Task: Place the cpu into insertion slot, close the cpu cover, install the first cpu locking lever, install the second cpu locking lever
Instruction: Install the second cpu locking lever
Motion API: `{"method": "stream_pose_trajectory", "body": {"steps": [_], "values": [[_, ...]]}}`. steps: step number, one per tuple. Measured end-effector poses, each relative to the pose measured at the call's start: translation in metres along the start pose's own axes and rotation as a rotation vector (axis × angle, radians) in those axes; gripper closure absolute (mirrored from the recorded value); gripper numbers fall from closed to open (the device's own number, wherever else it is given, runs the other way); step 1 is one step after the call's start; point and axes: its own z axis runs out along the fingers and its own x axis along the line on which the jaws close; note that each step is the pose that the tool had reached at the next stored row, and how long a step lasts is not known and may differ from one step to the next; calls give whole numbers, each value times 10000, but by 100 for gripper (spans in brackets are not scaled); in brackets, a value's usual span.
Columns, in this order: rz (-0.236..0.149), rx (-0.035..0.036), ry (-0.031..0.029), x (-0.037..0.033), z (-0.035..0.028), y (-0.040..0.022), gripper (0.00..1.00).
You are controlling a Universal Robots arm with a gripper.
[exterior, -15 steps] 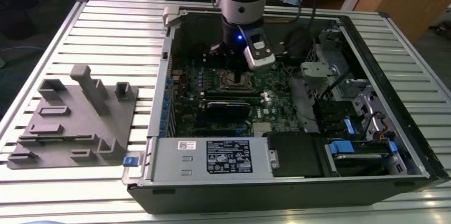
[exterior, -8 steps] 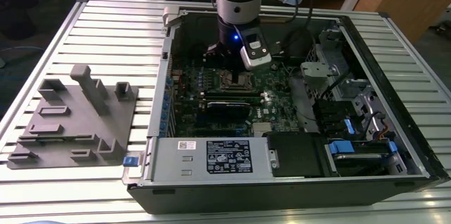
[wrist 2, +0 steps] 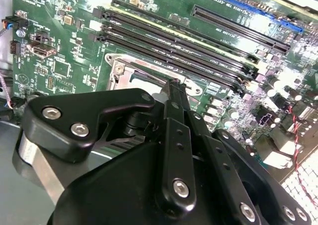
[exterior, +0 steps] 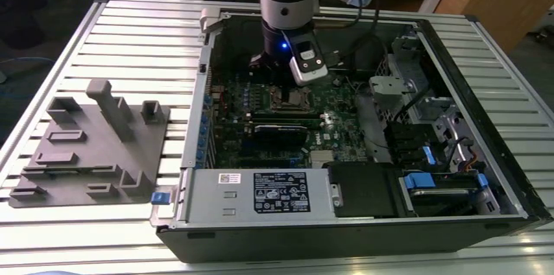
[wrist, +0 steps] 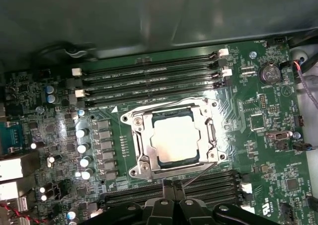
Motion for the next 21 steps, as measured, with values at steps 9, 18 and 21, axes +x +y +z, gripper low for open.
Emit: {"method": "stream_pose_trajectory", "body": {"steps": [9, 18, 21], "values": [[0, -2, -21, 85, 26, -16, 89], [0, -3, -22, 98, 46, -52, 89], [0, -3, -22, 95, 46, -71, 89]]}}
